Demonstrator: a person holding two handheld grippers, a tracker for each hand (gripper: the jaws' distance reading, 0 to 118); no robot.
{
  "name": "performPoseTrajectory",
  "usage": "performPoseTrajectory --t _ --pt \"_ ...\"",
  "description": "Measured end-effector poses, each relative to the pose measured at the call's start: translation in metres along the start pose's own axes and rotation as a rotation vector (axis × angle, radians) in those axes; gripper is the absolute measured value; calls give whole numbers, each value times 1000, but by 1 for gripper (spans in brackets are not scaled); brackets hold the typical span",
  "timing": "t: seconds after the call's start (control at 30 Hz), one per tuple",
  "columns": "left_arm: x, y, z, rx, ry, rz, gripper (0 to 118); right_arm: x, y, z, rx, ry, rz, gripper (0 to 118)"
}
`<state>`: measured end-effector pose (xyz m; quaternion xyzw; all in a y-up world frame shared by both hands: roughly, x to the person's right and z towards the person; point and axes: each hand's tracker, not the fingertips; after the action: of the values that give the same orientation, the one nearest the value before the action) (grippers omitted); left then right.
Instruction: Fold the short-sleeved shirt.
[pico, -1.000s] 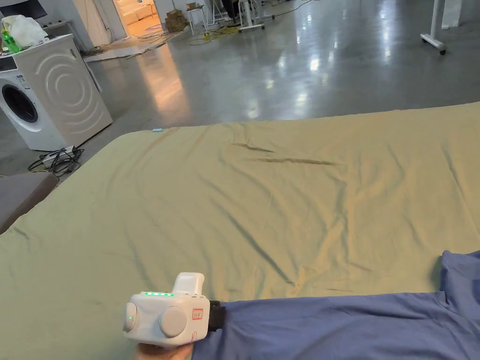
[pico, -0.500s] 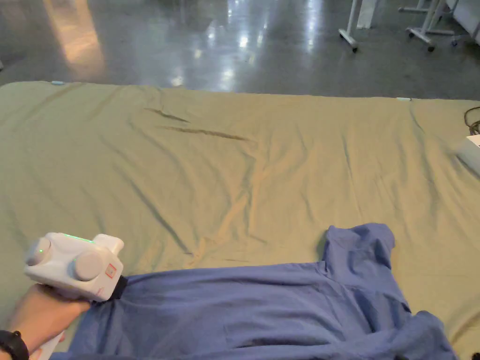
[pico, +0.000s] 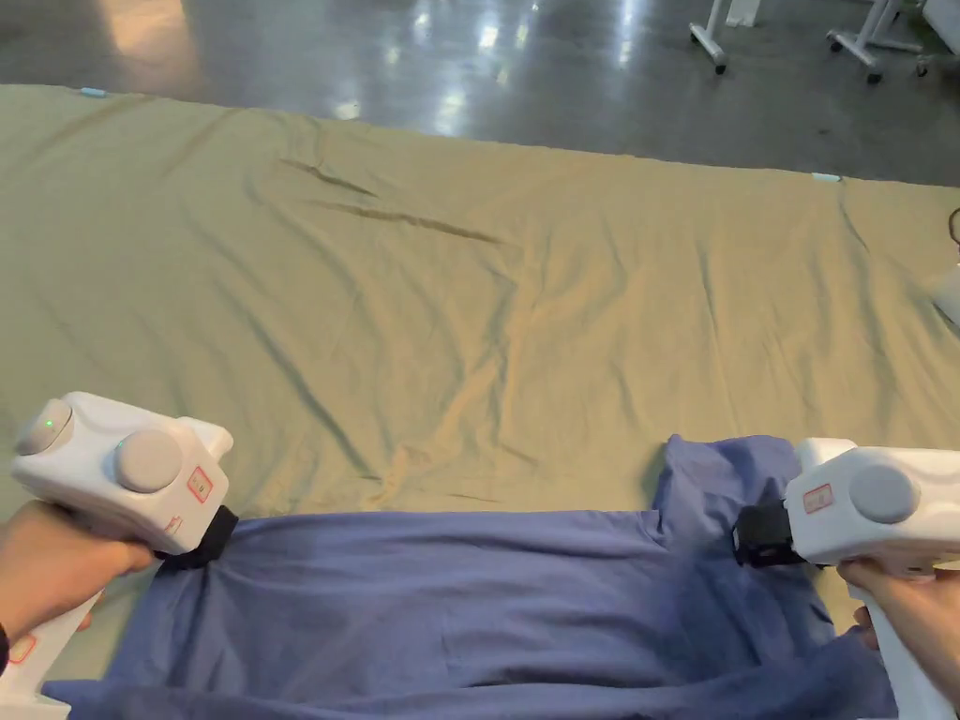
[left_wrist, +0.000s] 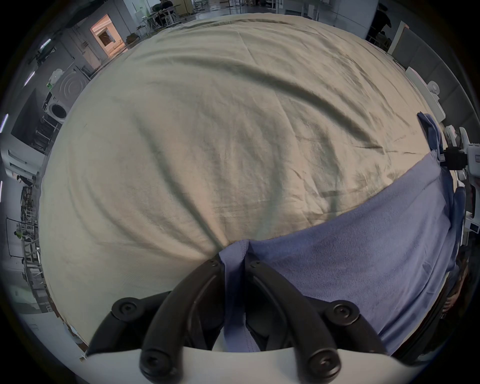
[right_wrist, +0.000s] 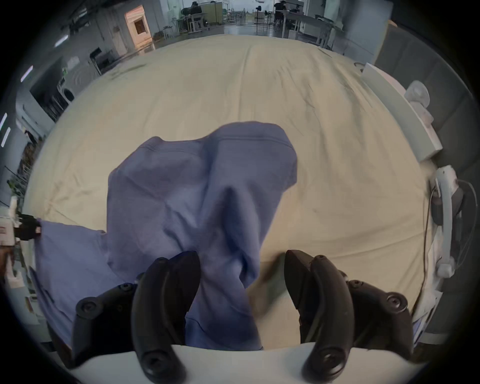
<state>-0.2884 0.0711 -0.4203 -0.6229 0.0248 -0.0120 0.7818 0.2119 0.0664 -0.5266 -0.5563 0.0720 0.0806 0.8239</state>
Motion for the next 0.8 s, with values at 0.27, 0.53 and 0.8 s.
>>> performPoseTrajectory --t 0.27,0.53,0.8 --pt "-2 -21 4 140 30 19 13 -19 -8 10 31 66 48 5" --pt "-22 -162 129 578 -175 84 10 26 -103 135 331 277 -65 5" --pt "-40 -291 117 493 -293 211 10 30 -262 170 313 270 -121 5"
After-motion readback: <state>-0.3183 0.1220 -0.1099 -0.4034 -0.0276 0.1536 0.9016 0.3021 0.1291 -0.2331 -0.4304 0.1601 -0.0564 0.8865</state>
